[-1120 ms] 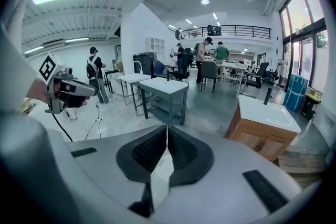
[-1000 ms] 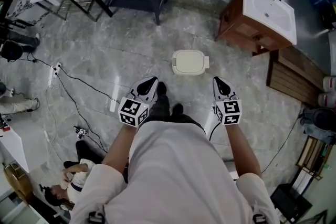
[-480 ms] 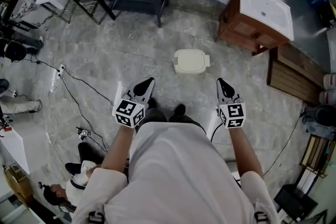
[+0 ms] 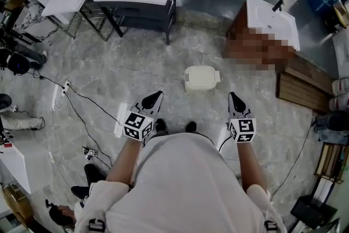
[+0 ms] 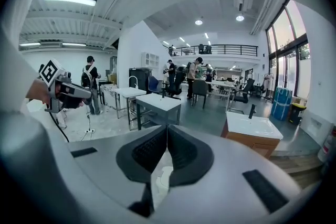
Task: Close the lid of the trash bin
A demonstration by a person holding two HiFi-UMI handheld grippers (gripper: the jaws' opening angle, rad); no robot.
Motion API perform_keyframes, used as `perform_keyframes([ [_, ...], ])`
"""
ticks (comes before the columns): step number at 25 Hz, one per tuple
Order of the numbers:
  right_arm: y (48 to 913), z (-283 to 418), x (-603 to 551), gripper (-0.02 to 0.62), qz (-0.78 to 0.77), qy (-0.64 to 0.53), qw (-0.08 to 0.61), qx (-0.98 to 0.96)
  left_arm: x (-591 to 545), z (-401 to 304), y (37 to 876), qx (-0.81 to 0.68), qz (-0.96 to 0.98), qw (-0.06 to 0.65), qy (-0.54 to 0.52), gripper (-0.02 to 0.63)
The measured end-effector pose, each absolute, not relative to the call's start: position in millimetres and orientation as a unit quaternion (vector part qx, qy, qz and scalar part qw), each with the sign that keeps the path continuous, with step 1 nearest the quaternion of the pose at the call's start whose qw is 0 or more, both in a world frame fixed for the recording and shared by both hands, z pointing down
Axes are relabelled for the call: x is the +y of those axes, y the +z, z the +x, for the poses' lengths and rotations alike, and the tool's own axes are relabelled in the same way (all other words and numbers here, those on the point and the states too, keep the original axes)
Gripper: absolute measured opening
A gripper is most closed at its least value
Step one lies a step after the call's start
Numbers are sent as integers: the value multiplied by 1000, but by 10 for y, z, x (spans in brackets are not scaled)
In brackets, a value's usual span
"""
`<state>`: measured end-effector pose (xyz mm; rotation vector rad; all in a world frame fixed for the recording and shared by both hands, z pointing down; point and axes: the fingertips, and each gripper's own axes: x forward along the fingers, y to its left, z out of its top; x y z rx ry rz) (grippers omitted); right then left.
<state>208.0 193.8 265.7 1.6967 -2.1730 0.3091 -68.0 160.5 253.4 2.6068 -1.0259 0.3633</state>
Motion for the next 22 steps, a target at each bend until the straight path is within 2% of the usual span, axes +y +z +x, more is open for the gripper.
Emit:
perform_keyframes([
  [22, 2556, 1921, 1859, 32, 614, 103, 174, -763, 1485, -837, 2501, -354, 914, 160, 120, 18],
])
